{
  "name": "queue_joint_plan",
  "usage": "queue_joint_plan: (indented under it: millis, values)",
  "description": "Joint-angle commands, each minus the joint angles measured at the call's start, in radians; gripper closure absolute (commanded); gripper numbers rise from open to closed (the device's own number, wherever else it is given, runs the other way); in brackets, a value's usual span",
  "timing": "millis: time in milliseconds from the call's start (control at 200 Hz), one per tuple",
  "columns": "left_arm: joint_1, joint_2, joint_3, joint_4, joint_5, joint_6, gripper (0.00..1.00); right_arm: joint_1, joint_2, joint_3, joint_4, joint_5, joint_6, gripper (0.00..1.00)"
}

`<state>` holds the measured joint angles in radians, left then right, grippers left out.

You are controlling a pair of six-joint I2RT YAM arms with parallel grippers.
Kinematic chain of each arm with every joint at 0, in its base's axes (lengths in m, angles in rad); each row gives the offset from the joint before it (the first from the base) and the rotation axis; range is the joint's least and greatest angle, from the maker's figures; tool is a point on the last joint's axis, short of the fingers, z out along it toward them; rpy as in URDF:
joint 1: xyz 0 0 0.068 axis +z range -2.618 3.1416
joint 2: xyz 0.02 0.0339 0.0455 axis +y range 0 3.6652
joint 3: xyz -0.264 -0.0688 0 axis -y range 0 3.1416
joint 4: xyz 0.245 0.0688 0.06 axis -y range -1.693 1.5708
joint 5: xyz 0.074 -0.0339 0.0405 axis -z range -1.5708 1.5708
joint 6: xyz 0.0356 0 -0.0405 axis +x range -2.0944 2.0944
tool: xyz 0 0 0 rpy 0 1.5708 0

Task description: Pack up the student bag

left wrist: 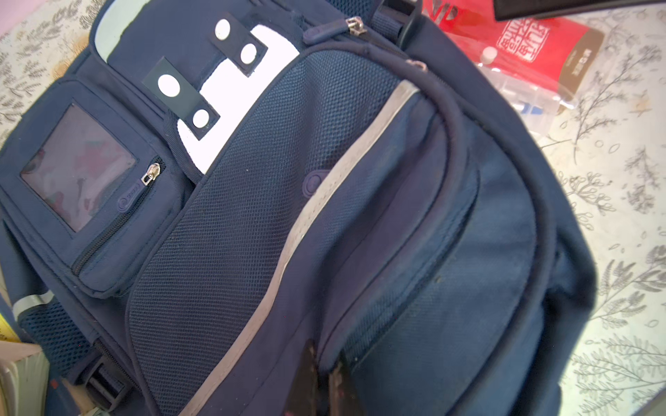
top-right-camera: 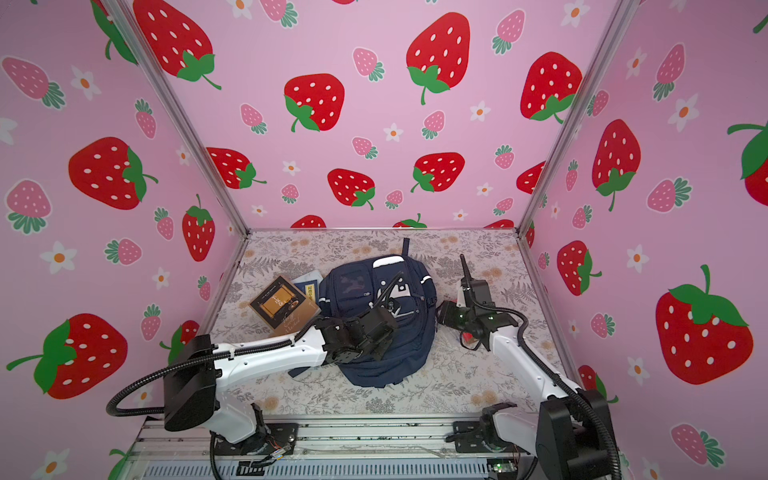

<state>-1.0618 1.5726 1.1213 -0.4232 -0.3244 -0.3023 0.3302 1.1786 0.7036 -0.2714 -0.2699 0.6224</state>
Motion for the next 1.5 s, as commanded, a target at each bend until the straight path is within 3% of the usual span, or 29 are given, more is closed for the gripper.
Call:
queue_joint_plan:
  millis: [0, 215, 300, 460, 670, 815, 1496]
  values:
    - [0.037, -0.072, -0.017, 0.060, 0.031, -0.040, 1.00, -0.011, -0.016, -0.021, 0.087, -0.082, -0.048, 0.48]
    - [0.163, -0.190, -0.071, 0.116, 0.211, -0.075, 1.00, -0.046, -0.112, -0.111, 0.190, -0.225, -0.061, 0.48]
    - [0.195, -0.226, -0.098, 0.154, 0.297, -0.046, 1.00, -0.061, -0.151, -0.164, 0.248, -0.285, -0.056, 0.42]
    - [0.235, -0.281, -0.123, 0.161, 0.359, -0.013, 1.00, -0.074, -0.185, -0.237, 0.373, -0.409, -0.029, 0.34]
    - [0.346, -0.305, -0.154, 0.190, 0.531, -0.088, 1.00, -0.078, -0.191, -0.296, 0.490, -0.494, -0.003, 0.35]
    - [0.362, -0.307, -0.154, 0.201, 0.581, -0.092, 1.00, -0.079, -0.177, -0.336, 0.539, -0.517, -0.003, 0.39]
    - [0.409, -0.354, -0.175, 0.258, 0.775, -0.087, 1.00, -0.116, -0.044, -0.405, 0.819, -0.647, 0.063, 0.36]
